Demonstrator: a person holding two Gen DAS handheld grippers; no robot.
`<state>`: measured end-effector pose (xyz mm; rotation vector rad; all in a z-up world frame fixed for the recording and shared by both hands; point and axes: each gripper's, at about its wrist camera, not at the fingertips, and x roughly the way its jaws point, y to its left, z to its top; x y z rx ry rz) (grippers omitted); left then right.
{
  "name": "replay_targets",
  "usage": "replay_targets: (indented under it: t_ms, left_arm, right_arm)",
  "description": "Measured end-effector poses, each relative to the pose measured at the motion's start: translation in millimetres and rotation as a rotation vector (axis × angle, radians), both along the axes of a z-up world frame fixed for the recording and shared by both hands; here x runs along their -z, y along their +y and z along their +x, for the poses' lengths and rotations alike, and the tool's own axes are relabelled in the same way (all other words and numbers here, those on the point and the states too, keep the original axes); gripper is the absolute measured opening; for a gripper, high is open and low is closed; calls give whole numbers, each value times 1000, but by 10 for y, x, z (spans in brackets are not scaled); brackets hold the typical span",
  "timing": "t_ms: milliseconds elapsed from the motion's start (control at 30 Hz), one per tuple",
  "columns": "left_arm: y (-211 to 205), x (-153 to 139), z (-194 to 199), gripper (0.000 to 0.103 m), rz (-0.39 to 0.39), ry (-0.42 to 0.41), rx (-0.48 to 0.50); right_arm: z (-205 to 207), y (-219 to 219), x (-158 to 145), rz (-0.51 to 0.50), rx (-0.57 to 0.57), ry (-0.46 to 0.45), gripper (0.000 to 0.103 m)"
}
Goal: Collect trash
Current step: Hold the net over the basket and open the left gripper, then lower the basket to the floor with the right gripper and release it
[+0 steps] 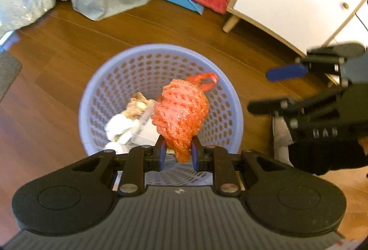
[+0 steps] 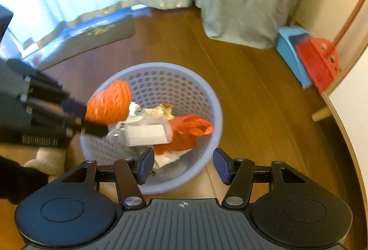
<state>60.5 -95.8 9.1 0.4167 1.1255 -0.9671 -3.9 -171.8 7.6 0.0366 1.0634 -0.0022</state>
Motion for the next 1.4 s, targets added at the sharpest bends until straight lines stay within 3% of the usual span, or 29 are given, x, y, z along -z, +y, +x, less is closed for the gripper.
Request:
replay_targets:
  t_ms: [100, 200, 800, 967, 1133, 1400]
  left_arm:
    - [-85, 66, 2, 20, -3, 11, 10]
    - [-142, 77, 32, 59, -15, -3, -2]
    - [80, 141, 213, 59, 29, 1, -116]
    - [164, 98, 220, 70, 48, -23, -146]
    - [304, -4, 217, 88, 65, -46, -200]
    - [798, -283, 86, 101, 38, -117, -315]
  right_arm:
    - [17, -69, -20, -26, 22, -2, 54]
    - [-18, -154, -10, -3, 50, -1, 54]
    - [21, -155, 172, 103, 80, 63, 54]
    - [38, -94, 169, 106, 69, 63, 54]
    - [28, -55, 142, 125, 82, 64, 54]
    - [-24, 222, -38, 86, 29, 30, 54]
